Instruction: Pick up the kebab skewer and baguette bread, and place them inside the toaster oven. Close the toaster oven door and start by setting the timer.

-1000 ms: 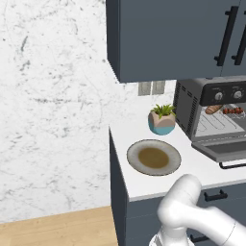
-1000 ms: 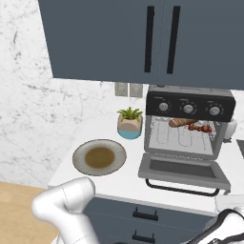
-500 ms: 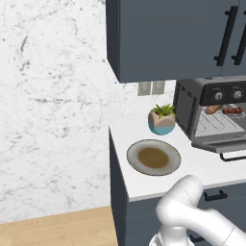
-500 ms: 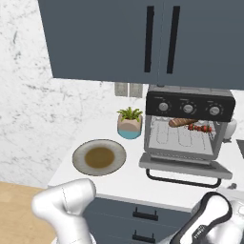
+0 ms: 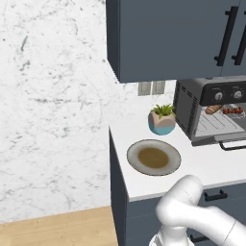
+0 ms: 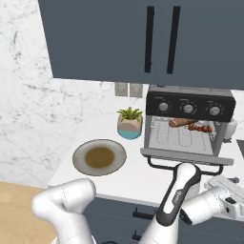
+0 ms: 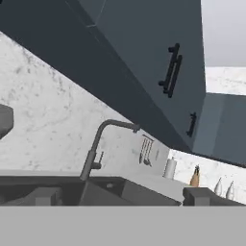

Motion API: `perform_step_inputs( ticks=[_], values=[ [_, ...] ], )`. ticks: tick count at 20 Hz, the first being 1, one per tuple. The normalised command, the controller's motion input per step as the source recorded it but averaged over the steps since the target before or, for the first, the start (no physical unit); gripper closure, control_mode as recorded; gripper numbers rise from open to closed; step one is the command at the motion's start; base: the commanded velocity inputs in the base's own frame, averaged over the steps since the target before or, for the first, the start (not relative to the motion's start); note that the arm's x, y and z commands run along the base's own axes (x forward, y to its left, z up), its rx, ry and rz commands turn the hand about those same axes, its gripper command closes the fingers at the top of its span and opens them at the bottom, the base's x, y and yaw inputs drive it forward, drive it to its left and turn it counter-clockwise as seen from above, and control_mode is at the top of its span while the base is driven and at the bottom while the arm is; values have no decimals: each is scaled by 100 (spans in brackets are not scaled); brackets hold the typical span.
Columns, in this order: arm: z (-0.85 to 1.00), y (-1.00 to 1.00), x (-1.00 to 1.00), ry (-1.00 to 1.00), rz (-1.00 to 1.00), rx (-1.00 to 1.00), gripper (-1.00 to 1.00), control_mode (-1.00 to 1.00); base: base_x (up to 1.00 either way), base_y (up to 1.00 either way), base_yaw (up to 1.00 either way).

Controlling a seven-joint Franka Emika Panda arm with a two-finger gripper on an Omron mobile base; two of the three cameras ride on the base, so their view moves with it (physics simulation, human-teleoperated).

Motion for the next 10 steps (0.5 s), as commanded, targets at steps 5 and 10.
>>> perform_step_inputs(
  ticks=[5, 10],
  values=[
    [0, 53, 14, -9, 29, 0, -100, -100, 0, 0, 0],
    [0, 51, 31, -4, 29, 0, -100, -100, 0, 0, 0]
  ],
)
